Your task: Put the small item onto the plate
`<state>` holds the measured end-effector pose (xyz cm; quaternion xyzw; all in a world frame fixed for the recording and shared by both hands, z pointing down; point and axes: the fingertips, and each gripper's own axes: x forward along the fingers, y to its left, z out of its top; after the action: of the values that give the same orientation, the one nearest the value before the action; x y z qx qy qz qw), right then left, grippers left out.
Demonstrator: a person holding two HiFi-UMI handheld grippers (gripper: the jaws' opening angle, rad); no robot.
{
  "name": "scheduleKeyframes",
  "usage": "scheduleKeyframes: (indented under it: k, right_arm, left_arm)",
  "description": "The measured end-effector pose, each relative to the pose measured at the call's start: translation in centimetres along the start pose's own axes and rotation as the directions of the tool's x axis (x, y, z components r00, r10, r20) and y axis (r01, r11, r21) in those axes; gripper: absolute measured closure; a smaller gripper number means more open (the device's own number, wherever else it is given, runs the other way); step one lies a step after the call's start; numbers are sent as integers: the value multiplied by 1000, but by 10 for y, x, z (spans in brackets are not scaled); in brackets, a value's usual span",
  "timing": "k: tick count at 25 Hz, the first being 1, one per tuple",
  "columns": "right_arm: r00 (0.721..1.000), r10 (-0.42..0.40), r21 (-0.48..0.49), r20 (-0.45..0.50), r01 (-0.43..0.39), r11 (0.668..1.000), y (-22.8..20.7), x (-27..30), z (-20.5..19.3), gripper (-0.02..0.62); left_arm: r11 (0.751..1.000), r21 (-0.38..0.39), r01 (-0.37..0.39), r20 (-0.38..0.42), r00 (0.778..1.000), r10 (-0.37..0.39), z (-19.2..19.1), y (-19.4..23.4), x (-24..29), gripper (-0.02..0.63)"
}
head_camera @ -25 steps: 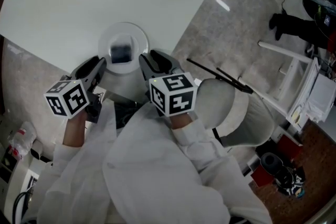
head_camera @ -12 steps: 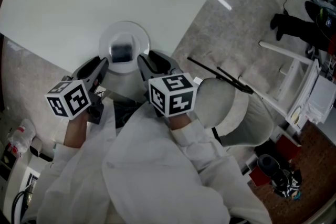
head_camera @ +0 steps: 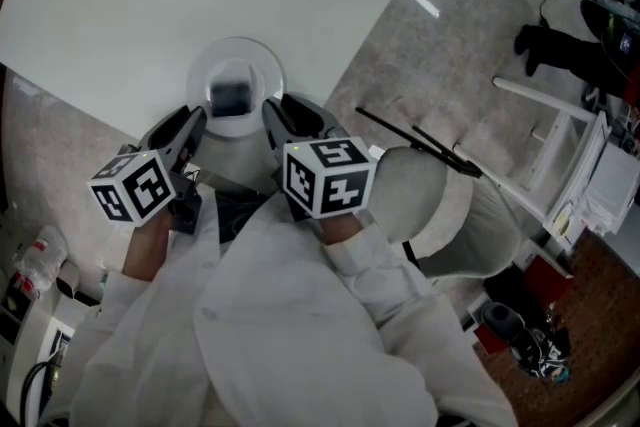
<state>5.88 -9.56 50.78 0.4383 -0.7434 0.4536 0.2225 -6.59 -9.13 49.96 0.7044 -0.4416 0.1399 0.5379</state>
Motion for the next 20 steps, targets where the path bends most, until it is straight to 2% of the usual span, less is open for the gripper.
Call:
scheduleKeyframes:
  k: [2,9,20]
  right_arm:
    - [1000,-6,0,-7,6,1000,-2,0,0,500]
    - [1000,-9,61,-14,10,998,-4,1,0,512]
    - [1000,10,67,-15,-9,998,2,-4,8,512]
  left_arm:
    - [1000,9,-15,0,1000,15,0,0,0,500]
    - [999,-17,-43,-4,999,43,0,2,2,503]
    - [999,-33,-39,-1,999,39,5,-2,-1,502]
